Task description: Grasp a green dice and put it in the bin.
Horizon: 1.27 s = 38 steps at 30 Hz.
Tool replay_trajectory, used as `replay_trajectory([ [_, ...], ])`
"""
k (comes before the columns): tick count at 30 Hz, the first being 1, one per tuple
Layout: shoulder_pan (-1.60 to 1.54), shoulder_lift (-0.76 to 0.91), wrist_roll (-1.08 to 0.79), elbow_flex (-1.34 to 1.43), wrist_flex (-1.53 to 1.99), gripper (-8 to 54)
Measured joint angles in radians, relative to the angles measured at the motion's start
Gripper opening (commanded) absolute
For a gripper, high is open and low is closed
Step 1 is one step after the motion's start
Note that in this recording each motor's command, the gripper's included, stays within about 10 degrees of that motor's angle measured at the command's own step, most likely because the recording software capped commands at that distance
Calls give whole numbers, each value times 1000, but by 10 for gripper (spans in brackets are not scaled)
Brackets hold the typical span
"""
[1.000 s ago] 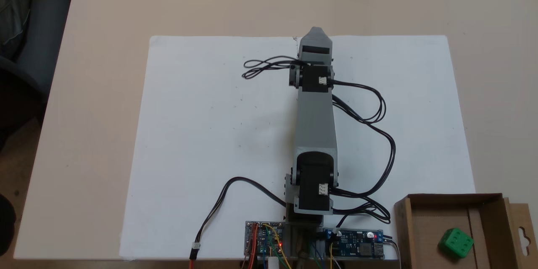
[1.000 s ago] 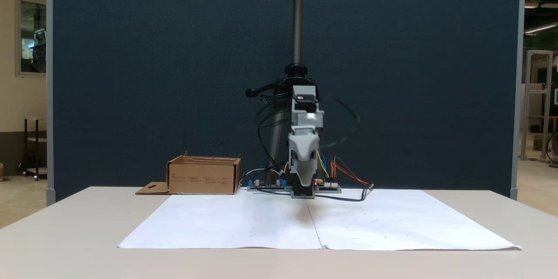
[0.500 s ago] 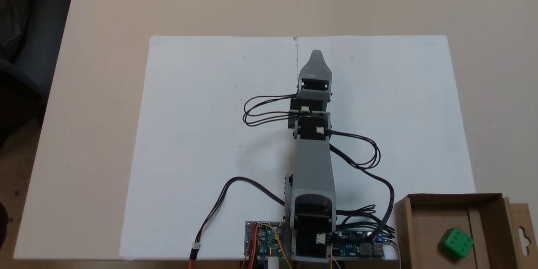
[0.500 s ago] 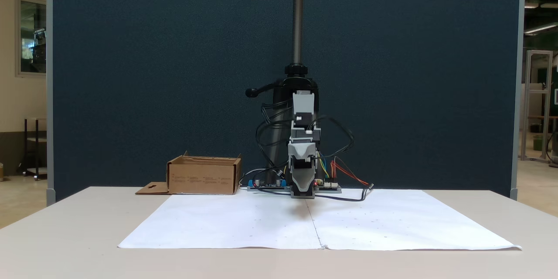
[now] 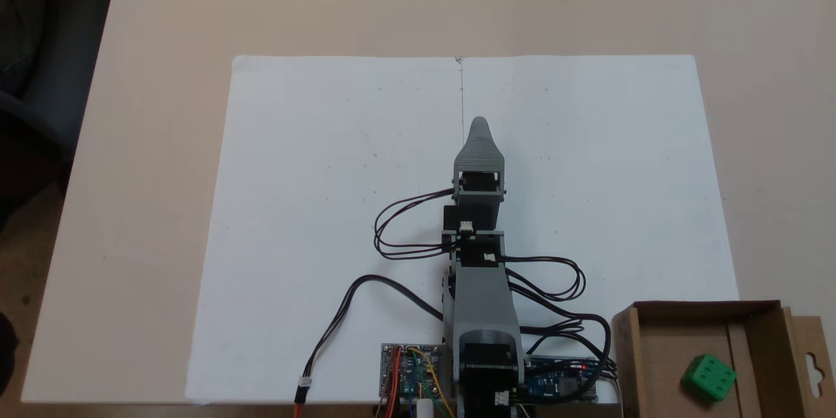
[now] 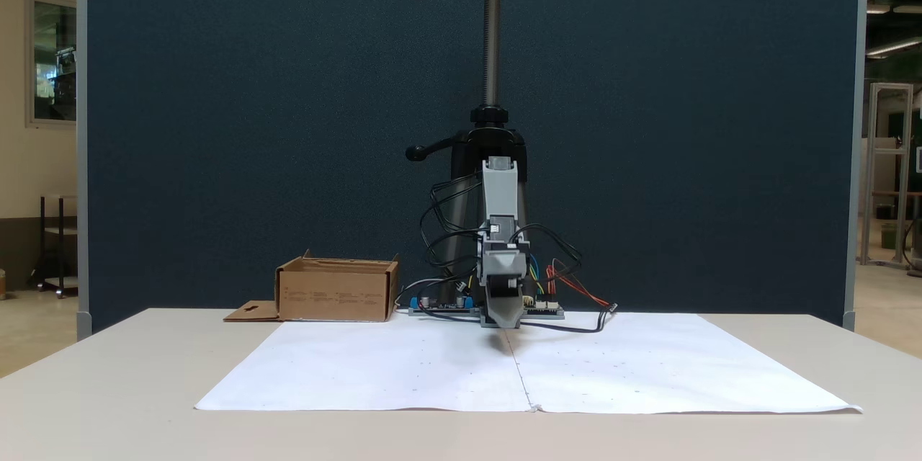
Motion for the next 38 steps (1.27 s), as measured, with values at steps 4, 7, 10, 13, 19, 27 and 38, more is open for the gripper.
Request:
replay_trajectory([
  [4, -2, 0, 0, 0, -120, 426],
  [7, -2, 0, -9, 0, -213, 426],
  [10, -2, 0, -14, 0, -305, 427],
  [13, -2, 0, -15, 0, -388, 435],
  [19, -2, 0, -21, 0, -563, 446],
  [27, 9, 0, -21, 0, -759, 446],
  [38, -2, 0, -26, 0, -764, 446],
])
